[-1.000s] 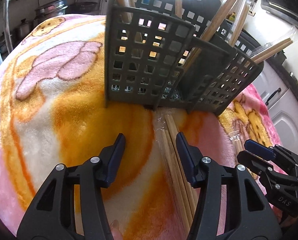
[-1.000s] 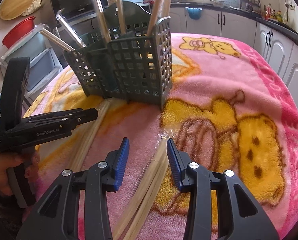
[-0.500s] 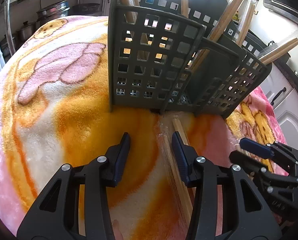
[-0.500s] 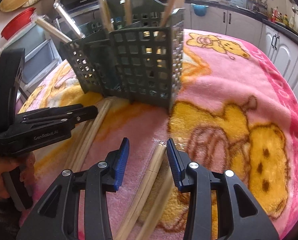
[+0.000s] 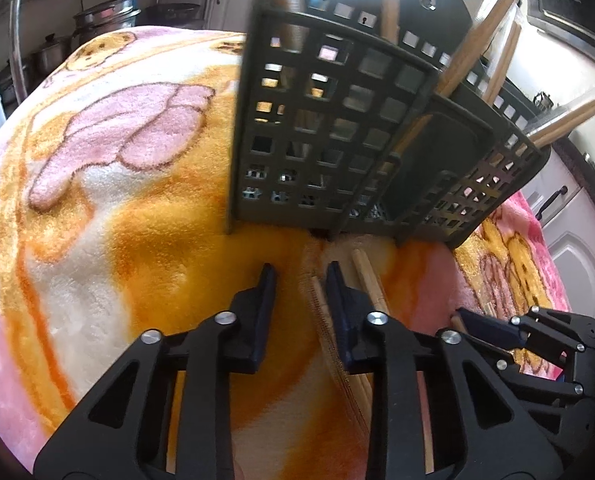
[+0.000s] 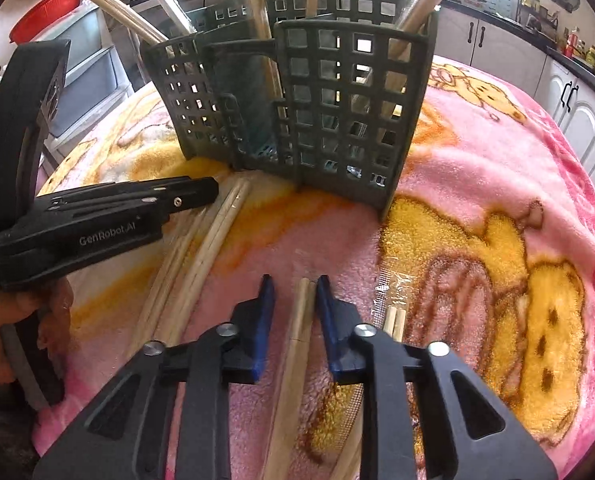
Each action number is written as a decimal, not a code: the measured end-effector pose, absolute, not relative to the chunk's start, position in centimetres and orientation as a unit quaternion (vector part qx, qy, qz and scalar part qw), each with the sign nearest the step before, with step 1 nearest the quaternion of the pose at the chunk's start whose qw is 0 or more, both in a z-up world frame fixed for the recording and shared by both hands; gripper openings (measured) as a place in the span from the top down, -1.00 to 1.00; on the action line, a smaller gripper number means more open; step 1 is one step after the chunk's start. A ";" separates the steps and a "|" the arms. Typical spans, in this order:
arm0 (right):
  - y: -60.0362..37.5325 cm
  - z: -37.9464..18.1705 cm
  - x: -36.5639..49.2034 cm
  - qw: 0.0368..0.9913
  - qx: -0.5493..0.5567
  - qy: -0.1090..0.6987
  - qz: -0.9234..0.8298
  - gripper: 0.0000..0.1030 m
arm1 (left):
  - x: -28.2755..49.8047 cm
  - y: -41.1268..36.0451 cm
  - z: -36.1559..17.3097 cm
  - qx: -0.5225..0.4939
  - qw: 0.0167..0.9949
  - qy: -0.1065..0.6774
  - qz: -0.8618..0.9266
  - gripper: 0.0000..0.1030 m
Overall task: Organize utensils
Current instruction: 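Close the right tool on a wrapped chopstick while the left tool grasps another, then lift the wrapped chopsticks toward the caddy with both tools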
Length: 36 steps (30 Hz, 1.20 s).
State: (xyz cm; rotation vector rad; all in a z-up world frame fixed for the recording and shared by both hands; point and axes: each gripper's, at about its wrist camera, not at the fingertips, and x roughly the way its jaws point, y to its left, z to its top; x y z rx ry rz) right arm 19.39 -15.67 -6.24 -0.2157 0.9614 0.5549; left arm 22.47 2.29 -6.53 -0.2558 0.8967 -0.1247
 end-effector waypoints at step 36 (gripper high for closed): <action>-15.1 3.4 14.2 0.870 -0.050 0.331 0.363 0.89 | 14.9 8.2 1.8 -0.259 0.905 0.298 -0.160 0.95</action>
